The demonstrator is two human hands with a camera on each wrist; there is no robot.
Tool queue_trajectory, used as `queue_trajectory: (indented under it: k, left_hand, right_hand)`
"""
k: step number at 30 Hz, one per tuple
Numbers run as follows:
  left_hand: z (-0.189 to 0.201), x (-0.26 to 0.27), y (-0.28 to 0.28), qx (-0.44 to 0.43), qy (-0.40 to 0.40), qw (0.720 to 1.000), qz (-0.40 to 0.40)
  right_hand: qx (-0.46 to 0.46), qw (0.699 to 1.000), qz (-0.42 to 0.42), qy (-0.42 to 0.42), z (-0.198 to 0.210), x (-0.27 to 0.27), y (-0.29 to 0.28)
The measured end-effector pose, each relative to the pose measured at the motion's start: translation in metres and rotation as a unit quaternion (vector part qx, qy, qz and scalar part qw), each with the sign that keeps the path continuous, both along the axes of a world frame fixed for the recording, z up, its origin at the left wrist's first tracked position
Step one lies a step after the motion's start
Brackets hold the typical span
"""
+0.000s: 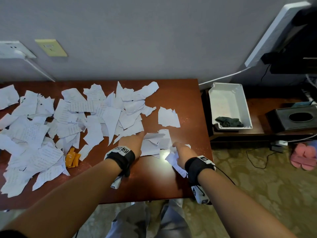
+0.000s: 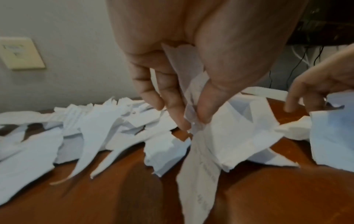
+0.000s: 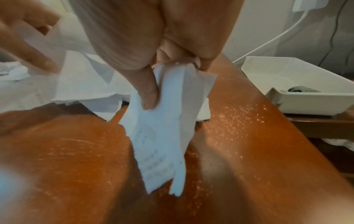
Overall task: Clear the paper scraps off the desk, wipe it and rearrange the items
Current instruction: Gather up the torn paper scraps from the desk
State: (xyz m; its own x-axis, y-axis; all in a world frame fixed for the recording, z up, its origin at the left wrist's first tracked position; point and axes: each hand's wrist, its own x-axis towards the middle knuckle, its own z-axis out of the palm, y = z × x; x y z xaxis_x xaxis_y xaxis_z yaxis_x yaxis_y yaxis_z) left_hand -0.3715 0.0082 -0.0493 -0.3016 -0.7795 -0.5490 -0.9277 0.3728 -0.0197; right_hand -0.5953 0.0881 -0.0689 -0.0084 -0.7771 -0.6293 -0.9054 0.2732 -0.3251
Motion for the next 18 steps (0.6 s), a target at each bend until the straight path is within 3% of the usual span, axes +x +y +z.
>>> queue_trajectory:
  k: [3,10,15,18]
  left_hand:
    - [-0.021,-0.01,-0.009,0.036,0.003,0.999,0.006]
    - [-0.046,-0.006,-0.019,0.032,-0.071,0.996,0.038]
    - [-0.062,-0.001,-0.007,-0.014,-0.01,0.993,0.116]
    - [-0.064,0.001,-0.007,-0.013,0.004,0.993,0.118]
  right_hand:
    - [0.022,0.999,0.03,-0.004,-0.017,-0.002,-0.012]
    - [0.011,0.999,-0.026,0.036,-0.035,-0.012,-0.017]
    - [0.0,0.998,-0.027,0.05,-0.037,-0.014,-0.011]
    - [0.006,0.999,-0.011,0.041,-0.036,-0.018,-0.011]
